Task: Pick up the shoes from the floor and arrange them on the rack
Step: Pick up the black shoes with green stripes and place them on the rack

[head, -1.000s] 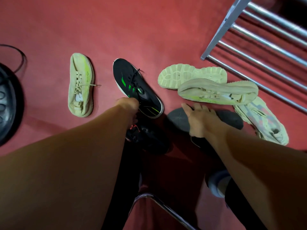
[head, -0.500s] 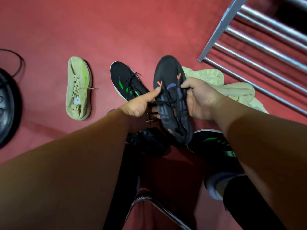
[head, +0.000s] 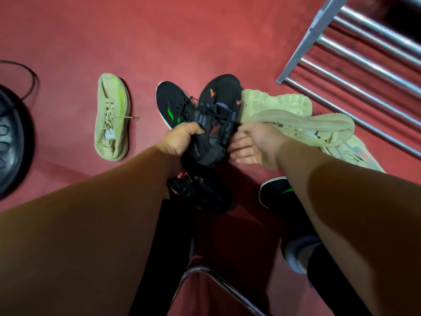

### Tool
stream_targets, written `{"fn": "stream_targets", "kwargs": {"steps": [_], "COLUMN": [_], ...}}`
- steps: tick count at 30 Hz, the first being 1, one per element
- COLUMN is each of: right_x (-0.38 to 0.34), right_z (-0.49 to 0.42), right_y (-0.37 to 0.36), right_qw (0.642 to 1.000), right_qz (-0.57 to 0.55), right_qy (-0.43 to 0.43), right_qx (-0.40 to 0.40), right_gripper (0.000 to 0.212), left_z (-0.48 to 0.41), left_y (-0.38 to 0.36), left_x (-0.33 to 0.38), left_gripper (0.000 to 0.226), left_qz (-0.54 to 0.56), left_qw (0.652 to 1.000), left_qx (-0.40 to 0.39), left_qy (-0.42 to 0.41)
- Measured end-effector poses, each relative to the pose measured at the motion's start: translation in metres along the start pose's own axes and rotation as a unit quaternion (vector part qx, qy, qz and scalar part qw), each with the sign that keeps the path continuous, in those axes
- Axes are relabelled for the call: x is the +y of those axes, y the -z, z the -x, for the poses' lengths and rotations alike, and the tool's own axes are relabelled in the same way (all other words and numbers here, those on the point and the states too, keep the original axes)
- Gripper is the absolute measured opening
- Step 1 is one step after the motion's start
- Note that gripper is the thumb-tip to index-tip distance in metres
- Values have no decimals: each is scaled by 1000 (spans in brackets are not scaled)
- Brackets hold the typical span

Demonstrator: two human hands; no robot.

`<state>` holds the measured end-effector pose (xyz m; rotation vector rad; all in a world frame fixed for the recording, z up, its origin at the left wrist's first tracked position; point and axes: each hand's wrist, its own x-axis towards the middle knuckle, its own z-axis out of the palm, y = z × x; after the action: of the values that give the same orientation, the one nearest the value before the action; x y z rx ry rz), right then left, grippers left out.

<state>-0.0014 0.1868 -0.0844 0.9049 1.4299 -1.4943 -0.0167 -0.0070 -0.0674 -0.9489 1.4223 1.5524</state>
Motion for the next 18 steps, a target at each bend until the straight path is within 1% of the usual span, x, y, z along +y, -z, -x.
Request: {"fn": "stream_targets", "kwargs": {"steps": [2, 4, 5, 8, 10, 12, 14, 16, 18], "right_x": [14, 31, 39, 58, 60, 62, 65, 69, 67], "right_z": [0, 0, 1, -2, 0, 0, 1, 0, 2], "right_y": [-7, -18, -24, -41, -51, -57, -59, -60, -61], "right_qw": [993, 977, 971, 960, 959, 960, 958, 962, 966], "right_qz": [107, 189, 212, 251, 252, 248, 247, 217, 193], "right_qy": [-48, -95, -109, -124, -127, -129, -147, -163, -167], "right_qx": [-24, -32, -25, 9, 1, -4, -2, -13, -31], "right_gripper": [21, 22, 23, 28, 23, 10, 12, 17, 21], "left_z": [-3, -3, -4, -9, -10, -7, -5, -5, 0], "left_y": [10, 17, 20, 29, 32, 31, 33, 36, 37], "left_x": [3, 3, 2, -3, -6, -5, -4, -3, 0], "left_gripper": [39, 46, 47, 60, 60, 48, 41, 44, 37], "left_qz": [16, -1, -17, -47, -55, -68, -78, -82, -77], "left_qw": [1000, 999, 999, 998, 997, 996, 996, 995, 995], "left_qx": [20, 37, 44, 42, 41, 35, 27, 17, 6], "left_qy": [2, 11, 14, 28, 35, 36, 46, 54, 57]}}
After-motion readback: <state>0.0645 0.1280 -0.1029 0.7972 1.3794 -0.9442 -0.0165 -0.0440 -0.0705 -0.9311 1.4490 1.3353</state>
